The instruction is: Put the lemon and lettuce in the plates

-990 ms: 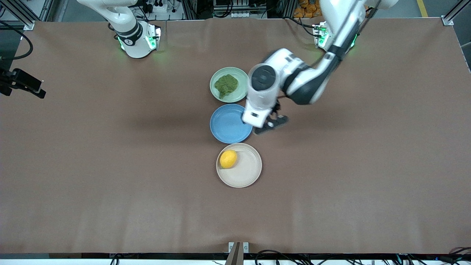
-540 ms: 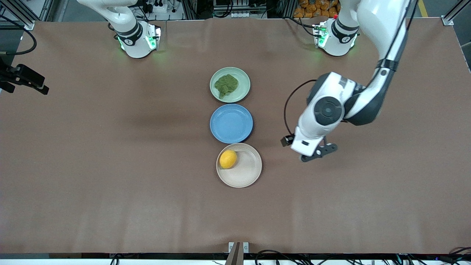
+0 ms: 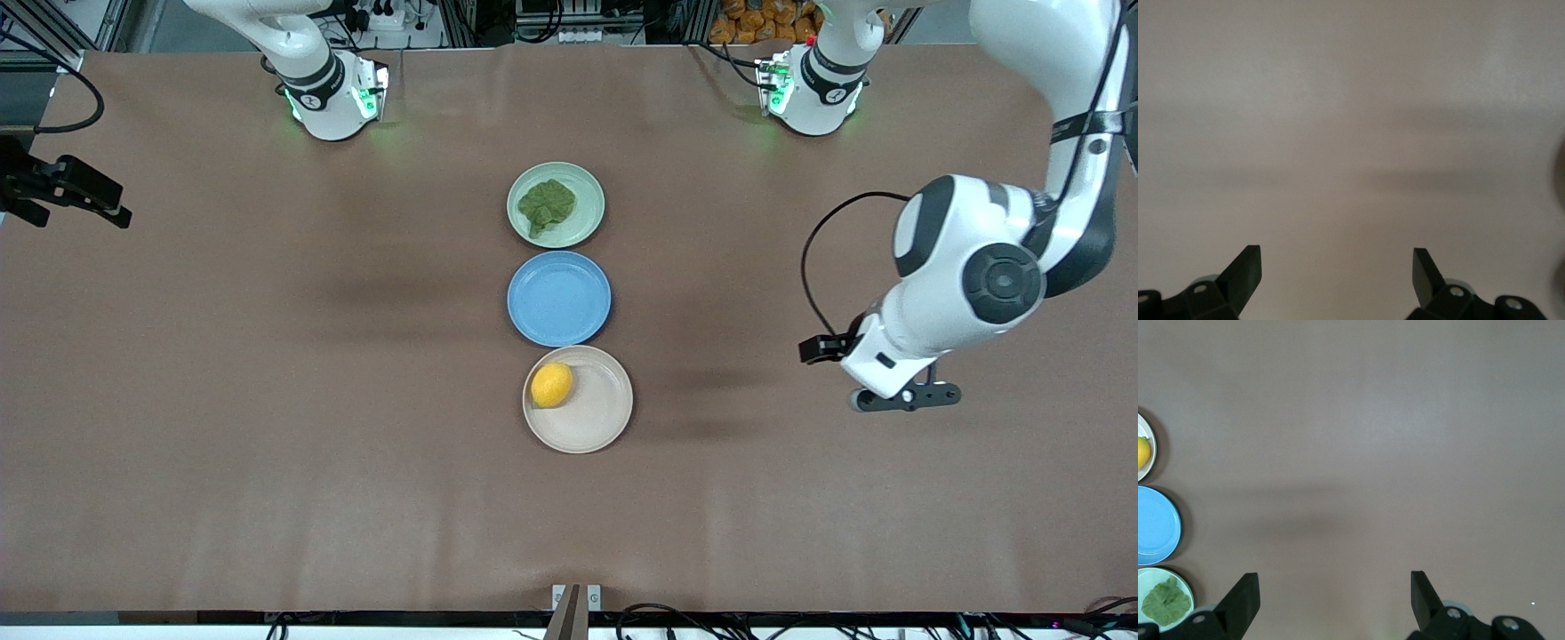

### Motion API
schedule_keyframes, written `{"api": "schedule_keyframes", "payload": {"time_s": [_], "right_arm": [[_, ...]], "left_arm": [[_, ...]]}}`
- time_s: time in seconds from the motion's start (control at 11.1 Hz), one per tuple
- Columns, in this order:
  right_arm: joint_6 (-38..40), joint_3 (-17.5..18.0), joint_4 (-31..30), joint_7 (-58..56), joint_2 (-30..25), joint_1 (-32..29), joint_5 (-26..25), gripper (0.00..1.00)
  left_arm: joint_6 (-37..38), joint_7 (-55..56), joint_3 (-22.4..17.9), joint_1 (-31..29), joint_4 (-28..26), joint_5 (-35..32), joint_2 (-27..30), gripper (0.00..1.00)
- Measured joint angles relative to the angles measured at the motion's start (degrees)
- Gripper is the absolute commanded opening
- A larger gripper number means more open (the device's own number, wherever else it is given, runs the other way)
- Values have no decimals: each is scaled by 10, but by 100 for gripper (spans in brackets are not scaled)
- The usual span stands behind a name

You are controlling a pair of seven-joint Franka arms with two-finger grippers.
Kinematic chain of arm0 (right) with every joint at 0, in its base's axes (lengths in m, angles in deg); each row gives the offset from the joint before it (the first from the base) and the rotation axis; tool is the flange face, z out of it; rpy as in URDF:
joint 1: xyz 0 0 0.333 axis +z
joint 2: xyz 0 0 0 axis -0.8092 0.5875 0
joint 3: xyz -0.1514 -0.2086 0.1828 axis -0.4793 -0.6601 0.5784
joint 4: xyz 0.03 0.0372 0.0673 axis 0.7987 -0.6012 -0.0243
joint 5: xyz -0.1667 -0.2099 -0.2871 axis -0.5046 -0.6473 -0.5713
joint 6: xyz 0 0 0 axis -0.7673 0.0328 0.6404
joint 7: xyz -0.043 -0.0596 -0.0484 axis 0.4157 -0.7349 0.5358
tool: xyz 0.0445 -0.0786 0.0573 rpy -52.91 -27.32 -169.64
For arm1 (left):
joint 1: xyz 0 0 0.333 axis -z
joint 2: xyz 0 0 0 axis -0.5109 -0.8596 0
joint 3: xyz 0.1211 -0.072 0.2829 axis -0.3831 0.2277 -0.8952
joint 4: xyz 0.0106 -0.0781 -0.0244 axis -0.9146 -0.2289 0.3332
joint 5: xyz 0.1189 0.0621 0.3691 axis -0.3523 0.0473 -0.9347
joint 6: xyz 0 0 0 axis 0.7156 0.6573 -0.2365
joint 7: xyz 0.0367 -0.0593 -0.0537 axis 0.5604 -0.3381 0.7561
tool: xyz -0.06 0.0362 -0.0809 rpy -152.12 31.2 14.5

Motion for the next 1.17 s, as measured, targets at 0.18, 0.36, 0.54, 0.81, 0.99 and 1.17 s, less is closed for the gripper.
{"api": "schedule_keyframes", "payload": {"time_s": [0.18,0.36,0.54,0.81,0.99,1.17], "right_arm": [[0,-8,-1,0,0,7,0,100],[0,-9,-1,0,0,7,0,100],[-1,-10,-1,0,0,7,0,100],[-1,-11,-1,0,0,7,12,100],[-1,-13,-1,0,0,7,29,100],[-1,-14,-1,0,0,7,32,100]], "left_arm": [[5,-41,-26,1,0,0,32,100],[19,-45,-69,33,-2,4,78,100],[31,-48,-97,56,-5,28,132,100],[106,-115,-152,86,-10,49,217,100],[145,-151,-161,85,-14,49,252,100],[164,-156,-161,84,-14,49,259,100]]}}
